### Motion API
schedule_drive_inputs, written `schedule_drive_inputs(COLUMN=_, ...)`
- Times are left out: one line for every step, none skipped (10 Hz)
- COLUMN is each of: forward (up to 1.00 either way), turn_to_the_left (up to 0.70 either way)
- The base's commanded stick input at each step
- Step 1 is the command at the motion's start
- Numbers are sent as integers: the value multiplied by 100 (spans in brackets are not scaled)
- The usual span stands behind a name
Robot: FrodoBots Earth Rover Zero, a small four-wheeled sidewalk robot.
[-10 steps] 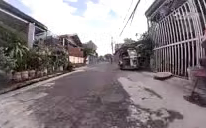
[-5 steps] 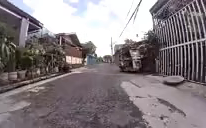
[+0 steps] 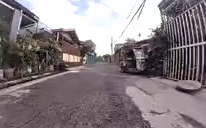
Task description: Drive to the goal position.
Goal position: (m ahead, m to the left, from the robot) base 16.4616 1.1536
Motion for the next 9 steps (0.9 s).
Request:
schedule_drive_inputs(forward=100, turn_to_the_left=0)
schedule_drive_inputs(forward=100, turn_to_the_left=0)
schedule_drive_inputs(forward=100, turn_to_the_left=0)
schedule_drive_inputs(forward=100, turn_to_the_left=0)
schedule_drive_inputs(forward=100, turn_to_the_left=2)
schedule_drive_inputs(forward=100, turn_to_the_left=10)
schedule_drive_inputs(forward=100, turn_to_the_left=23)
schedule_drive_inputs(forward=100, turn_to_the_left=12)
schedule_drive_inputs(forward=100, turn_to_the_left=0)
